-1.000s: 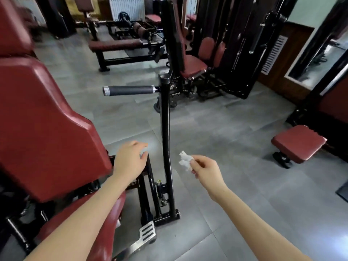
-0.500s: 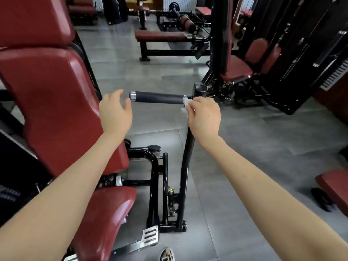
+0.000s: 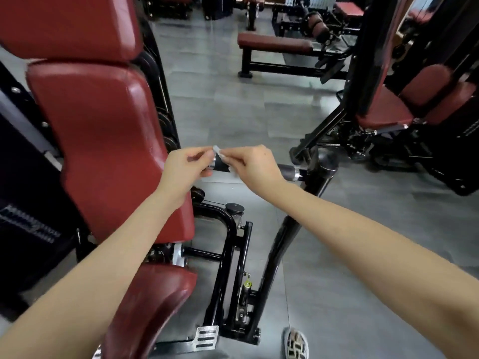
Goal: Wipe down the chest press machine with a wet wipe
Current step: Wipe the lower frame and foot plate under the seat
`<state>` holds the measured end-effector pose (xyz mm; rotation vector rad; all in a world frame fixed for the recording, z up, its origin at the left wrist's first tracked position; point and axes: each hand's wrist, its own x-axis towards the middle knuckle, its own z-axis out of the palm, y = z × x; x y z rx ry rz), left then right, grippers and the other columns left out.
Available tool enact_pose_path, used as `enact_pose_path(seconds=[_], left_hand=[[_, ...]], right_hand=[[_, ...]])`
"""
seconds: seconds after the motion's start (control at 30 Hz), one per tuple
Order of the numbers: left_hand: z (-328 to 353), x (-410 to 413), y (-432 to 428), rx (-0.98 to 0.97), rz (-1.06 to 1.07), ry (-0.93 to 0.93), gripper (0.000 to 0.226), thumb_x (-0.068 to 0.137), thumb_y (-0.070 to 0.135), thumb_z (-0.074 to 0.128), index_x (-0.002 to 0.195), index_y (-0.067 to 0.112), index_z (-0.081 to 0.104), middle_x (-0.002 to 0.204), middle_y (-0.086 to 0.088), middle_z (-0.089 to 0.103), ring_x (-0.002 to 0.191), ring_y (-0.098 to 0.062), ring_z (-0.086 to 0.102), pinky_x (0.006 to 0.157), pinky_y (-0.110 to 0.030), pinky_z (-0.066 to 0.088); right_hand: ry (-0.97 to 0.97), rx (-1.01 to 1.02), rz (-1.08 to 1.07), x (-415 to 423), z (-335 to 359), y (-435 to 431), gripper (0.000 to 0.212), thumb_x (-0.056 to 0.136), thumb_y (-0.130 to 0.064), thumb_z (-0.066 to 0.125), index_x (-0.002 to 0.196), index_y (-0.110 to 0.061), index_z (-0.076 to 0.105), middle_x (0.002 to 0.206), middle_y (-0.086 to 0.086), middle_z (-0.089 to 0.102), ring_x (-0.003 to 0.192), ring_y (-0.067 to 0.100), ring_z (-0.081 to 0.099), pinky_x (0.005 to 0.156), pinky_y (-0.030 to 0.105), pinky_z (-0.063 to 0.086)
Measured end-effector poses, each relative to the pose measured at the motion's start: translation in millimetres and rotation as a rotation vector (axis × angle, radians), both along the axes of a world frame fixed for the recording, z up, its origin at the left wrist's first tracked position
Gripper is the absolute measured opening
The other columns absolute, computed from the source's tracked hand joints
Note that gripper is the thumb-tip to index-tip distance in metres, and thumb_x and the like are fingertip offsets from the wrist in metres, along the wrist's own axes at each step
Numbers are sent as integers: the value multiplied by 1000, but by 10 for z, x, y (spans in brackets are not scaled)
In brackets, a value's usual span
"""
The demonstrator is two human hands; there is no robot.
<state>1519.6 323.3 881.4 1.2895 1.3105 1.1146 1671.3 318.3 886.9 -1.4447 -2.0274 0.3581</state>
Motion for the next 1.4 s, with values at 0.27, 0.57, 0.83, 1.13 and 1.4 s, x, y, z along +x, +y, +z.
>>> enact_pose_path(seconds=[0.27, 0.57, 0.83, 1.13, 1.4], left_hand=[[12, 98, -12, -131, 158, -123, 12, 87, 9, 63, 96, 4, 69, 87, -8, 65, 79, -13, 62, 75, -22, 57], [-39, 475, -152, -104, 593, -194, 7, 86, 13, 64, 85, 15, 71, 91, 1, 69, 84, -8, 64, 65, -16, 53], [10, 669, -167, -73, 755, -176, 9, 88, 16, 64, 86, 13, 72, 85, -1, 69, 75, -7, 63, 63, -17, 54], [-53, 754, -245, -61, 805, -40, 16, 90, 26, 61, 100, 19, 72, 99, -3, 68, 84, -14, 63, 70, -19, 51], [-17, 838, -199, -96, 897, -17, 18, 90, 24, 61, 104, 17, 71, 103, -8, 71, 89, -23, 67, 82, -33, 53]], right_hand=[[-535, -70, 365, 832, 182, 291, 18, 95, -18, 54, 82, -15, 65, 68, 15, 64, 62, 35, 48, 64, 33, 45], [-387, -171, 820, 1015, 168, 743, 23, 88, -24, 66, 111, -20, 71, 80, 18, 68, 59, 21, 56, 69, 22, 47], [-223, -212, 763, 366, 215, 718, 21, 82, -28, 71, 80, -7, 70, 48, -3, 30, 45, 10, 29, 45, 22, 23], [-546, -351, 745, 1005, 210, 830, 59, 77, -41, 74, 51, -11, 29, 52, 3, 23, 50, 18, 20, 47, 30, 16], [-198, -485, 853, 694, 168, 975, 53, 73, -30, 79, 47, -8, 39, 47, 0, 31, 46, 12, 28, 48, 24, 23]])
